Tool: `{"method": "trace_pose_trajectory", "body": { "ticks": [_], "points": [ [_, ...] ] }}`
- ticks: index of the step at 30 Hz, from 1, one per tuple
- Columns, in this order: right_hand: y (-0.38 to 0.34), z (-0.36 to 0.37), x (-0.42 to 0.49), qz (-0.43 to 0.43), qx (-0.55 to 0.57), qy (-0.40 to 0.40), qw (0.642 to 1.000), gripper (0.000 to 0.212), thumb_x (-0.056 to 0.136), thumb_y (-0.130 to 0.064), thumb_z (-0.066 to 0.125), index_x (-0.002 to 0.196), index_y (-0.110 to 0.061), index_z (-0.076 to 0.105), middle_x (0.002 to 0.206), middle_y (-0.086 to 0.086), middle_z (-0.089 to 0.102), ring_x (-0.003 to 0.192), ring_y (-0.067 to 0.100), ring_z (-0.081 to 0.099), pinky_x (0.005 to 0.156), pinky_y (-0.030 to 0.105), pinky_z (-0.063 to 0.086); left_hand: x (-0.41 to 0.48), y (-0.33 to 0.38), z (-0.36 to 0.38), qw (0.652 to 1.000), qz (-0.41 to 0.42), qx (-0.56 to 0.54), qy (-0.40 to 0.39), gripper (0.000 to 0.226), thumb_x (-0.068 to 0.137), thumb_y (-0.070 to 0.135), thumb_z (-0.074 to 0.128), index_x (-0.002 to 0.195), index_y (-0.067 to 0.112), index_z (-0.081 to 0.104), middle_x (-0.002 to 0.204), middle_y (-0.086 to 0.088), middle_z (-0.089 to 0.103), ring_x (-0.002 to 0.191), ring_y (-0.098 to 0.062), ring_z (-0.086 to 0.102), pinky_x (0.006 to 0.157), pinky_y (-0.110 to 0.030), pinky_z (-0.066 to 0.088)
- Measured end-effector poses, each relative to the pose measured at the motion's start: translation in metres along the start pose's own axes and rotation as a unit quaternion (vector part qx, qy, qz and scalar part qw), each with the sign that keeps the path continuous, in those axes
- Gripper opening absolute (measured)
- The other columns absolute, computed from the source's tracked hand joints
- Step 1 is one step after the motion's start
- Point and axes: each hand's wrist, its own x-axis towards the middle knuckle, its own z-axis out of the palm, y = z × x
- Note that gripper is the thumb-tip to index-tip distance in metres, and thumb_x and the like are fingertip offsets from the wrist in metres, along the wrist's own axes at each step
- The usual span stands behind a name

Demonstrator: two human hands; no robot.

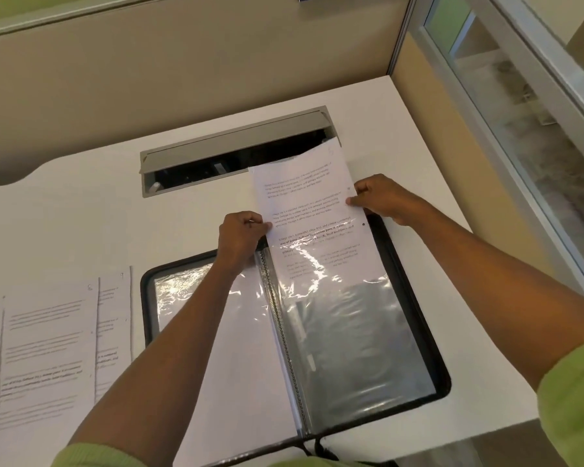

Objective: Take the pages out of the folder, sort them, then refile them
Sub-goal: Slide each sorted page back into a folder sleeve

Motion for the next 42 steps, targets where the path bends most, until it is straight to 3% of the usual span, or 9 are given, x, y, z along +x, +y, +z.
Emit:
{"method": "trace_pose_trajectory", "body": {
  "ticks": [5, 8, 11, 17, 22, 29, 34, 40, 42],
  "points": [
    [0.000, -0.005, -0.003, 0.021, -0.119, -0.061, 0.991, 0.028, 0.091, -0.017, 0.076, 0.115, -0.002, 0.073, 0.119, 0.007, 0.074, 0.103, 0.027, 0.071, 0.098, 0.040, 0.056, 0.000, -0.008, -0.004, 0.981, 0.017, 0.191, -0.029, 0.020, 0.081, 0.033, 0.086, 0.074, 0.019, 0.074, 0.075, 0.004, 0.075, 0.066, -0.018, 0.069, 0.083, -0.042, 0.055],
    [-0.004, 0.000, 0.000, -0.016, -0.079, -0.023, 0.996, 0.035, 0.091, -0.023, 0.077, 0.121, -0.007, 0.072, 0.121, 0.005, 0.072, 0.105, 0.023, 0.070, 0.094, 0.036, 0.057, 0.006, 0.003, -0.005, 0.994, 0.021, 0.109, -0.012, 0.020, 0.085, 0.033, 0.086, 0.090, 0.017, 0.075, 0.091, 0.001, 0.077, 0.080, -0.018, 0.073, 0.076, -0.034, 0.059],
    [-0.007, 0.005, 0.008, -0.040, -0.056, 0.049, 0.996, 0.029, 0.089, -0.024, 0.078, 0.094, 0.002, 0.067, 0.097, 0.012, 0.072, 0.088, 0.028, 0.069, 0.083, 0.041, 0.058, 0.012, 0.018, -0.003, 0.999, 0.019, 0.031, 0.032, 0.020, 0.091, 0.024, 0.081, 0.106, 0.013, 0.073, 0.100, -0.001, 0.076, 0.086, -0.017, 0.072, 0.065, -0.019, 0.050],
    [-0.006, 0.001, 0.005, -0.041, -0.089, 0.041, 0.994, 0.023, 0.087, -0.012, 0.075, 0.078, 0.002, 0.059, 0.078, 0.013, 0.055, 0.070, 0.022, 0.052, 0.069, 0.034, 0.042, 0.016, 0.006, -0.004, 1.000, 0.014, 0.015, -0.003, 0.010, 0.086, 0.009, 0.083, 0.090, 0.011, 0.074, 0.097, -0.007, 0.077, 0.093, -0.027, 0.076, 0.073, -0.031, 0.061],
    [0.001, -0.006, 0.003, -0.005, -0.113, -0.016, 0.993, 0.026, 0.088, -0.014, 0.078, 0.091, 0.008, 0.066, 0.104, 0.018, 0.073, 0.086, 0.029, 0.068, 0.078, 0.037, 0.054, 0.013, -0.011, -0.013, 0.997, 0.023, 0.048, -0.051, 0.014, 0.079, 0.019, 0.087, 0.086, 0.015, 0.076, 0.092, -0.006, 0.079, 0.090, -0.028, 0.077, 0.085, -0.049, 0.064],
    [-0.009, 0.003, 0.007, -0.033, -0.055, 0.056, 0.996, 0.032, 0.089, -0.010, 0.076, 0.069, -0.011, 0.050, 0.078, 0.014, 0.055, 0.072, 0.024, 0.053, 0.069, 0.033, 0.044, 0.019, 0.008, -0.010, 0.999, 0.031, 0.018, 0.005, 0.026, 0.087, 0.023, 0.084, 0.106, 0.015, 0.069, 0.104, -0.012, 0.076, 0.093, -0.028, 0.073, 0.071, -0.029, 0.054],
    [-0.003, -0.001, 0.007, -0.018, -0.090, 0.035, 0.995, 0.024, 0.088, -0.009, 0.076, 0.080, 0.006, 0.059, 0.086, 0.019, 0.063, 0.075, 0.025, 0.056, 0.069, 0.033, 0.045, 0.014, 0.011, -0.011, 0.998, 0.046, 0.036, -0.024, 0.027, 0.089, 0.014, 0.082, 0.112, 0.008, 0.069, 0.088, -0.005, 0.076, 0.078, -0.016, 0.072, 0.063, -0.019, 0.053],
    [0.004, -0.008, 0.006, -0.007, -0.157, -0.041, 0.987, 0.023, 0.086, -0.014, 0.080, 0.100, 0.003, 0.073, 0.106, 0.017, 0.074, 0.098, 0.033, 0.070, 0.092, 0.045, 0.056, 0.011, -0.002, -0.017, 0.984, 0.059, 0.141, -0.090, 0.032, 0.086, 0.020, 0.086, 0.115, 0.014, 0.072, 0.074, 0.001, 0.075, 0.079, -0.023, 0.076, 0.079, -0.038, 0.062],
    [-0.001, -0.005, 0.005, -0.044, -0.142, -0.021, 0.989, 0.023, 0.088, -0.016, 0.079, 0.105, -0.001, 0.073, 0.097, 0.011, 0.072, 0.088, 0.027, 0.068, 0.085, 0.041, 0.056, 0.012, 0.001, -0.017, 0.979, 0.080, 0.161, -0.096, 0.027, 0.086, 0.025, 0.085, 0.109, 0.020, 0.073, 0.074, -0.002, 0.074, 0.076, -0.025, 0.075, 0.081, -0.042, 0.063]
  ]
}}
